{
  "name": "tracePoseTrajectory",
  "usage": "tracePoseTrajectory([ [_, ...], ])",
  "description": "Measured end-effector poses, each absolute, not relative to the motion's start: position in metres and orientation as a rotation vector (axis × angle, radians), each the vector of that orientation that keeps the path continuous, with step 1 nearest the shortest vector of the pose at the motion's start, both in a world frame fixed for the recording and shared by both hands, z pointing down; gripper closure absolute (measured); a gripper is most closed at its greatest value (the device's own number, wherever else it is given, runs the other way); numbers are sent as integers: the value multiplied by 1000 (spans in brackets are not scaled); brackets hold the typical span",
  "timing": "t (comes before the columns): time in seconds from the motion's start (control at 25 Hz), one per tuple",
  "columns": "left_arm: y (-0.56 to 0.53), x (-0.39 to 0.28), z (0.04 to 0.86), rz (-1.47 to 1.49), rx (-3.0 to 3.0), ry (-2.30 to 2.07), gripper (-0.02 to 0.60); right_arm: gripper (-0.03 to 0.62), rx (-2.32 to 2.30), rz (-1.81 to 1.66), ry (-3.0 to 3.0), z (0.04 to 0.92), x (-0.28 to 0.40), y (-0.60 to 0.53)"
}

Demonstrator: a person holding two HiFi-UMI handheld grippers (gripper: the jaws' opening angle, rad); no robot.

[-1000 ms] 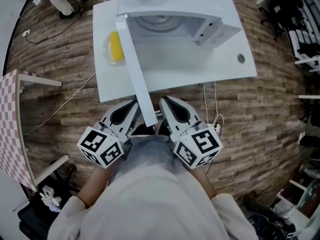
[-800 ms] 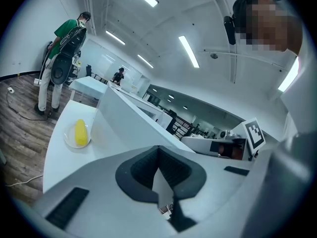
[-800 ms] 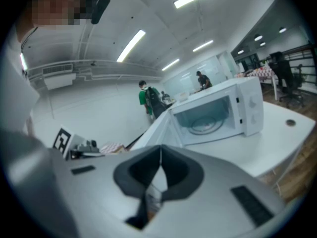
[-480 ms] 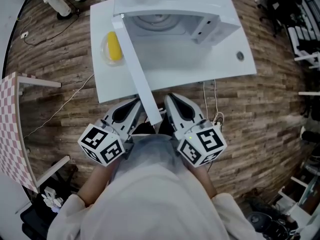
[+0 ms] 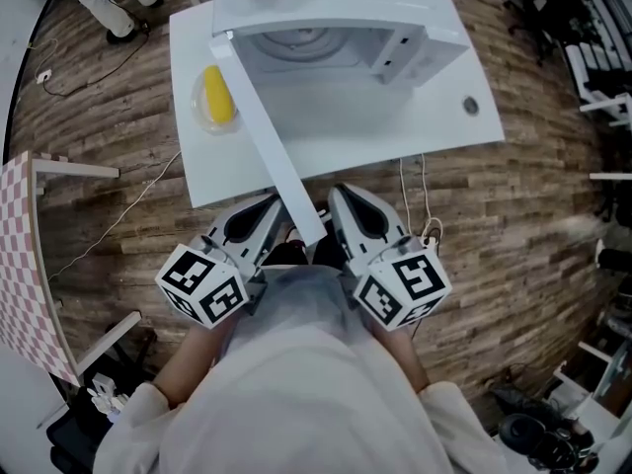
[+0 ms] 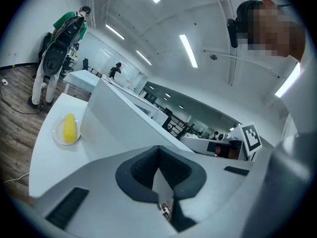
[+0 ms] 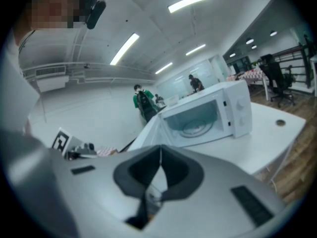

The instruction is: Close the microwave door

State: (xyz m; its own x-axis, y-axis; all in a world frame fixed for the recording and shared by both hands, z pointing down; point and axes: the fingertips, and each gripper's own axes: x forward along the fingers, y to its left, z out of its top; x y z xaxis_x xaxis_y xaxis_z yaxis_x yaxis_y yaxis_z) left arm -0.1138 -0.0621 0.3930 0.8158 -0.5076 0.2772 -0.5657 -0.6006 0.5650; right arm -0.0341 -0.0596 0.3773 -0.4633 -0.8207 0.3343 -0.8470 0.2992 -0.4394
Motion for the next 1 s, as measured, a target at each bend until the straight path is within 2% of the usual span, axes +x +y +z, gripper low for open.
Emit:
tracePoseTrajectory([
  [1.0, -69, -87, 392, 136, 2328, -727, 569, 571, 1667, 933, -2464, 381, -6, -62],
])
